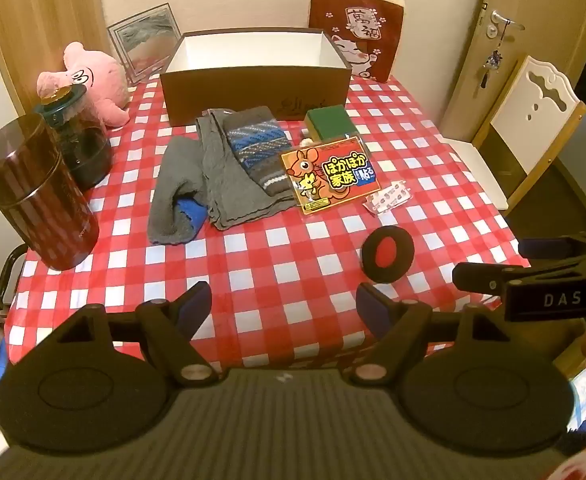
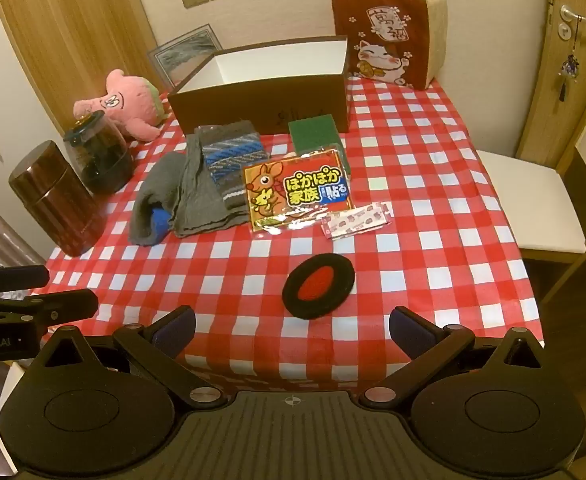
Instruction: Organize soft objects
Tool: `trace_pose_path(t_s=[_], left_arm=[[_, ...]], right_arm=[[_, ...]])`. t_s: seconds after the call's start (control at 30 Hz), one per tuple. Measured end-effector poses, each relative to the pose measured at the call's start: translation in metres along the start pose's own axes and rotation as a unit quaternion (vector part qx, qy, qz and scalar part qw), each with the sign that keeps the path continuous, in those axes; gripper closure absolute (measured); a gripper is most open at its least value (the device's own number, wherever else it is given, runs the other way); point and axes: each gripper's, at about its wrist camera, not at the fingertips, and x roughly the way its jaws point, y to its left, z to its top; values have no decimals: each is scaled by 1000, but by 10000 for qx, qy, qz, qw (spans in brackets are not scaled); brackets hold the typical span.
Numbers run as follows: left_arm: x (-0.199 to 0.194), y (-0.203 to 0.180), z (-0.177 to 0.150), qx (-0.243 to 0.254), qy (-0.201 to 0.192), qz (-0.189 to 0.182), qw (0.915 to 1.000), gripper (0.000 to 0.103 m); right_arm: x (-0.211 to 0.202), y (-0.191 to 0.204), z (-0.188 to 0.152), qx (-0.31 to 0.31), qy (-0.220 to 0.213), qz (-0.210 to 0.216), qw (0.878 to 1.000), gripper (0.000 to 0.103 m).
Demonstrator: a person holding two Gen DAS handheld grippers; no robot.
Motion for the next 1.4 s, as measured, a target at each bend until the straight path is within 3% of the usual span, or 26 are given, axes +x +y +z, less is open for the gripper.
trace_pose_path(t_s=[1.4], left_arm=[[0,0,0,9,13,22,10000,25]], right_arm=[[2,4,3,-24,-24,9,10000,0]])
